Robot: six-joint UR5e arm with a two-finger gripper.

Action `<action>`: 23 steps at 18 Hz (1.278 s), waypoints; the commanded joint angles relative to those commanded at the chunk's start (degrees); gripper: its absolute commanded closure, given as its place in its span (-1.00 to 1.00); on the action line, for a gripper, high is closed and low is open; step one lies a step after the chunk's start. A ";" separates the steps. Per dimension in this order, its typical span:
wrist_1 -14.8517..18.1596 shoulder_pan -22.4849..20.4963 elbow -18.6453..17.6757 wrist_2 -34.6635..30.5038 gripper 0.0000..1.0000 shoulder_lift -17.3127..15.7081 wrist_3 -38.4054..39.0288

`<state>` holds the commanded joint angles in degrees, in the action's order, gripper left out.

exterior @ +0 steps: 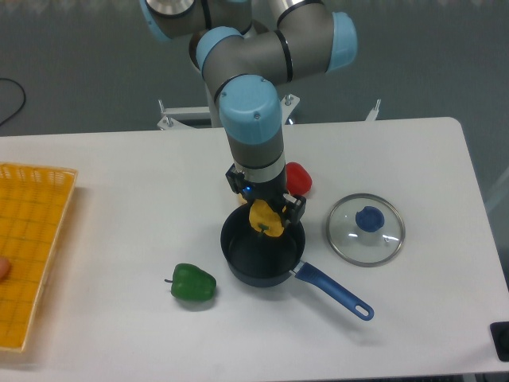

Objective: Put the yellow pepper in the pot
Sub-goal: 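Lower the held yellow pepper into the dark saucepan with the gripper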

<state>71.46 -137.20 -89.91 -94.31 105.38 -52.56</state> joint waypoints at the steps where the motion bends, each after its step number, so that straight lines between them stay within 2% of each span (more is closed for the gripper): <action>1: -0.09 0.00 0.00 -0.09 -0.13 -0.17 0.00; 14: 0.18 0.26 -1.67 -0.26 -0.13 -0.53 0.09; 23: -1.31 0.70 -2.73 -0.61 -0.14 2.01 1.40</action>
<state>70.14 -136.49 -92.64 -94.92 107.39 -51.16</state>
